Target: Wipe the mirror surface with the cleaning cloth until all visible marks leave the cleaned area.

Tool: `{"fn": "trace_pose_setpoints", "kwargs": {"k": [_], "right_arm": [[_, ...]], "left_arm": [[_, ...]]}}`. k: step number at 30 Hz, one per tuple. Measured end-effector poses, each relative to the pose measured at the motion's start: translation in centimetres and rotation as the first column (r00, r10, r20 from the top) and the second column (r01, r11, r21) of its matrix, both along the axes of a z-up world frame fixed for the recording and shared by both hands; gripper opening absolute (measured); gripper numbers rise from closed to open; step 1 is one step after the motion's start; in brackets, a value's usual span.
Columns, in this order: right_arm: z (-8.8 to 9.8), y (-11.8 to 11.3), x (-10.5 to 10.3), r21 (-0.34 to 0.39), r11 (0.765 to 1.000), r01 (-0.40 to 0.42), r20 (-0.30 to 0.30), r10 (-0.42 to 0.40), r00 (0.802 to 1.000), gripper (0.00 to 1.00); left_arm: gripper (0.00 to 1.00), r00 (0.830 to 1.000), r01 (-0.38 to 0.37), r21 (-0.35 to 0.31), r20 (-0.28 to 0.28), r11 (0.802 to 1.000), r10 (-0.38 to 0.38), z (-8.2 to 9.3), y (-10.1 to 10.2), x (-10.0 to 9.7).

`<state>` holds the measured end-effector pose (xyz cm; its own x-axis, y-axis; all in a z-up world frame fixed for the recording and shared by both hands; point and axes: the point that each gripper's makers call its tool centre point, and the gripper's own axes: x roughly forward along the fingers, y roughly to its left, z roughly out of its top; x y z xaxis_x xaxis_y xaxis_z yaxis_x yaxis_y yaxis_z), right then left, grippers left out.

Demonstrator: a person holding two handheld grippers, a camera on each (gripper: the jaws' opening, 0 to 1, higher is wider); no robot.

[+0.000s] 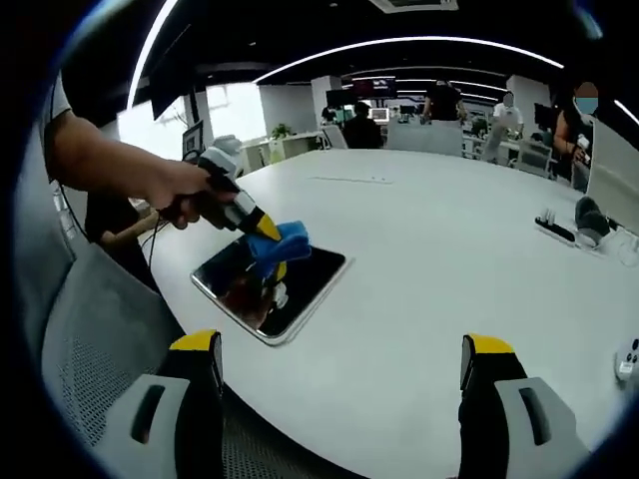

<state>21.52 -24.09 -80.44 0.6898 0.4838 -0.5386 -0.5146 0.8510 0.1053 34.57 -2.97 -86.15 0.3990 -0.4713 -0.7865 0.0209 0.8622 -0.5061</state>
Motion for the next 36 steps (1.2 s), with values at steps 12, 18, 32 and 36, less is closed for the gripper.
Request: {"fn": "trace_pose_setpoints", "kwargs": {"k": [12, 18, 32, 36], "right_arm": [[0.1, -0.1, -0.1, 0.006, 1.0, 0.012, 0.001, -0.012, 1.0, 0.99], [0.1, -0.2, 0.0, 0.01, 1.0, 0.02, 0.0, -0.02, 1.0, 0.99], [0.4, -0.4, 0.2, 0.056, 0.997, 0.044, 0.002, -0.044, 0.999, 0.99], [0.5, -0.3, 0.2, 0.073, 0.996, 0.048, 0.001, -0.048, 0.999, 0.99]], "left_arm": [[0.03, 1.0, -0.006, 0.0, 0.008, 1.0, 0.006, -0.1, -0.1, 0.5], [0.03, 1.0, -0.013, 0.004, 0.012, 1.0, 0.013, -0.1, 0.5, 0.4], [0.03, 0.999, -0.046, 0.007, 0.022, 0.999, 0.046, -0.1, 2.5, 0.8], [0.03, 0.999, -0.048, 0.014, 0.025, 0.999, 0.048, -0.1, 2.9, 1.0]]}}
